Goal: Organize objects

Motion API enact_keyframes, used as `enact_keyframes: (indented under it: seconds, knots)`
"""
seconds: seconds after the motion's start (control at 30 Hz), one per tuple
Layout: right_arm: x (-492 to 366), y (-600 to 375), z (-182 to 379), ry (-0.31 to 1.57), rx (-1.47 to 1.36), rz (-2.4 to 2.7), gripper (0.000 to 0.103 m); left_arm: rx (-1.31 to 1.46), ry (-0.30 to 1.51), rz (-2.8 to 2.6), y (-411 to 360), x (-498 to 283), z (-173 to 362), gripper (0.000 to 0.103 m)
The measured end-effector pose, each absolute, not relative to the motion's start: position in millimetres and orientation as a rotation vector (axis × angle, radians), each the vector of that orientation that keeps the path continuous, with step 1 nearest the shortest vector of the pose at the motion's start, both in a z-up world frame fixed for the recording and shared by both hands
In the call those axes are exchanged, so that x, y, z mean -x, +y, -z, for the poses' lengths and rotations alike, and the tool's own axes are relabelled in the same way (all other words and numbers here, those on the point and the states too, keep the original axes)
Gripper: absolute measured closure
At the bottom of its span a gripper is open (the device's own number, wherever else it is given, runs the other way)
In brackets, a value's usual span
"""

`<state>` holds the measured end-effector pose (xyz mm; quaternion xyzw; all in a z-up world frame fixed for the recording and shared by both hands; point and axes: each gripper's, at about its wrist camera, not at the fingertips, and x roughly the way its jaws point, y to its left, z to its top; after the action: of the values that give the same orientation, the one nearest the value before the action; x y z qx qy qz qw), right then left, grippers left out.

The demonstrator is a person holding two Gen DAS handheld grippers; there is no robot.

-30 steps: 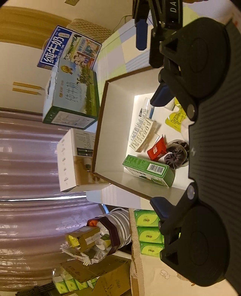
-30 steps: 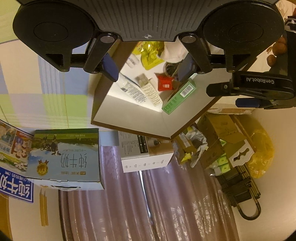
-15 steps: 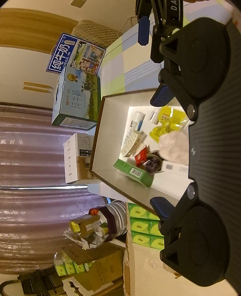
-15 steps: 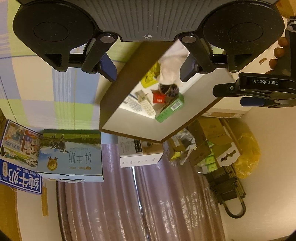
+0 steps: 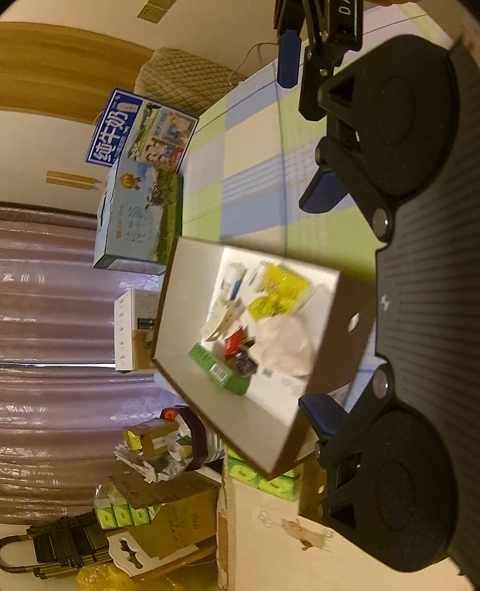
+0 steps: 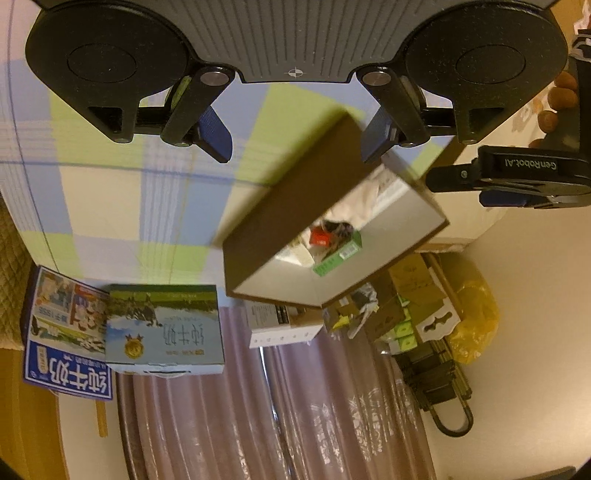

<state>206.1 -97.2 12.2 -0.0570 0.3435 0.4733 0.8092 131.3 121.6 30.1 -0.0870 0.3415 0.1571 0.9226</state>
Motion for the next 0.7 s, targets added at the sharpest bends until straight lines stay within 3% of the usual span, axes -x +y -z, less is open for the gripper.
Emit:
enact_keyframes:
  seconds: [0.7]
  knots:
    - [-178.3, -220.9, 7.4, 0.818, 0.168, -0.981, 0.029, 0.223, 0.798, -0.325, -7.7, -70.1, -2.0, 0.001]
